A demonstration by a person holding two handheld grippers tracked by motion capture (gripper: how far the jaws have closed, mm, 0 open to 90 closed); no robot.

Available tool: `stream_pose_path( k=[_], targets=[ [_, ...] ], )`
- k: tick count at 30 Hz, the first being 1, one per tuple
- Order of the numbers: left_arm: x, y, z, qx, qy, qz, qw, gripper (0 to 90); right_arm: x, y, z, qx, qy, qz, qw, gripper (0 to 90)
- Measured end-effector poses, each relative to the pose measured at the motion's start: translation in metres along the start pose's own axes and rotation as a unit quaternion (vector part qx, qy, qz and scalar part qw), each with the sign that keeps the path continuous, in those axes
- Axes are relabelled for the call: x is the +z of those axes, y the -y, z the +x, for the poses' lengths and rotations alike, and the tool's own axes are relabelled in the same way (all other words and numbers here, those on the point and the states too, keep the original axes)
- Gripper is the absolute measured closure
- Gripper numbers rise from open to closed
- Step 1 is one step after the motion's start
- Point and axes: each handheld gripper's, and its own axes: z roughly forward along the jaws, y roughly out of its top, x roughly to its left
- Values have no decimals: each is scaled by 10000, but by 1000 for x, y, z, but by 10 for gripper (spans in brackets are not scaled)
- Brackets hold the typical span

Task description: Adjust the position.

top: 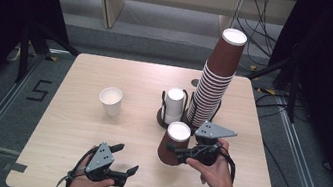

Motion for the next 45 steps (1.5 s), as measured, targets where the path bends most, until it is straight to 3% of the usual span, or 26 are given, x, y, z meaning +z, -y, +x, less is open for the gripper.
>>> stream_pose_path(
  k=[5,7,8,11,12,13,14,18,21,22,26,29,30,33,35,45],
  targets=[
    [0,-3,-4,-4,73,-204,9998,147,3,-1,4,-69,-59,-87,9999,213],
    [1,-4,-6,-49,191,-347,9992,147,4,-2,7,-15,-104,-103,9999,213],
    [2,-6,-7,-79,249,-445,9987,147,5,-2,7,-101,-70,-149,9998,213],
    [2,-10,-12,-24,333,-596,9977,147,8,-2,12,-88,-103,-152,9998,214],
    [3,-11,-13,-39,388,-639,9972,147,10,-3,11,-222,-135,-225,9994,214],
    [4,-12,-14,-19,414,-661,9970,147,11,-3,13,-80,-217,-153,9996,214],
    [4,-13,-15,-18,417,-644,9971,147,12,-3,14,-91,-160,-178,9997,214],
    [11,-13,-20,-62,575,-690,9959,147,17,-3,19,-121,-303,-240,9992,215],
    [12,-14,-25,4,555,-618,9965,147,19,-3,24,-123,-344,-191,9991,215],
    [13,-15,-25,14,522,-596,9969,147,20,-3,23,-303,-343,-236,9987,216],
    [17,-14,-26,15,520,-542,9972,147,23,-4,29,-192,-548,-226,9981,217],
    [20,-14,-28,-5,531,-497,9974,142,24,-4,33,-190,-599,-264,9977,218],
    [21,-14,-29,17,524,-497,9974,131,24,-5,33,-269,-500,-242,9981,218],
    [23,-15,-30,40,514,-497,9974,85,26,-4,35,-287,-603,-313,9973,218],
    [24,-15,-30,-30,535,-526,9972,62,26,-3,38,-117,-681,-243,9973,219],
    [29,-15,-33,-16,450,-627,9970,16,28,-3,43,-234,-766,-375,9961,218]
  ],
)
